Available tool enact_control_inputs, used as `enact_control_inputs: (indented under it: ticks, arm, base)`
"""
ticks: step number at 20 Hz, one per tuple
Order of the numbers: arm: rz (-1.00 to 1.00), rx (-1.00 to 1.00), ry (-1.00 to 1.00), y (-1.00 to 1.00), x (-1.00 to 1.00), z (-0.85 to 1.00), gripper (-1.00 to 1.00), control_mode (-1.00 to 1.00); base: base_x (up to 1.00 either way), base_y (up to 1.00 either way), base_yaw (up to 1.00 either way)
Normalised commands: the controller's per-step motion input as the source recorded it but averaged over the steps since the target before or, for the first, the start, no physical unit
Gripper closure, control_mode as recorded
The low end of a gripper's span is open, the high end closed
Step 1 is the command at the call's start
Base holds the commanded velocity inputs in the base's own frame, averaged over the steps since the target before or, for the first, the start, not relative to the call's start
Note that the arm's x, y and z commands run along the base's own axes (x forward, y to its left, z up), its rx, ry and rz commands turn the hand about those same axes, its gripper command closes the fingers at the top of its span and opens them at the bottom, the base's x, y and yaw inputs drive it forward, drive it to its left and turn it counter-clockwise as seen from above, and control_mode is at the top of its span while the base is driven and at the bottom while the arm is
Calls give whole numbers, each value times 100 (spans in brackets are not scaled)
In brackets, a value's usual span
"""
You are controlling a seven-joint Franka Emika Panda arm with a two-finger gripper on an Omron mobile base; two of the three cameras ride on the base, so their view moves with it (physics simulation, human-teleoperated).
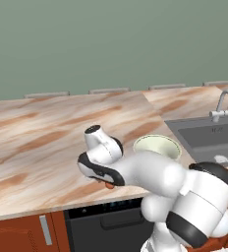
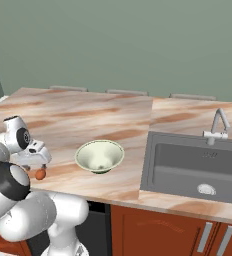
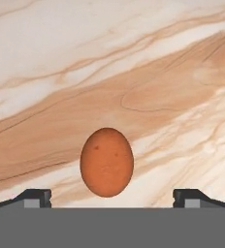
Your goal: Gather the eggs and milk located in the vicinity of the sink area and place them right next to the bowl.
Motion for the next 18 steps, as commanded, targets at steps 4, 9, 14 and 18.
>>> enact_control_inputs:
  ticks: [4, 9, 14, 18]
  arm:
    - [0, 0, 0, 0, 29, -33, -100, -100]
    - [0, 0, 0, 0, 15, -19, -100, -100]
    - [0, 0, 3, 0, 0, -22, -100, -100]
    - [0, 0, 8, 0, 0, -23, -100, -100]
  base:
    - [0, 0, 0]
    - [0, 0, 0]
    - [0, 0, 0]
    - [0, 0, 0]
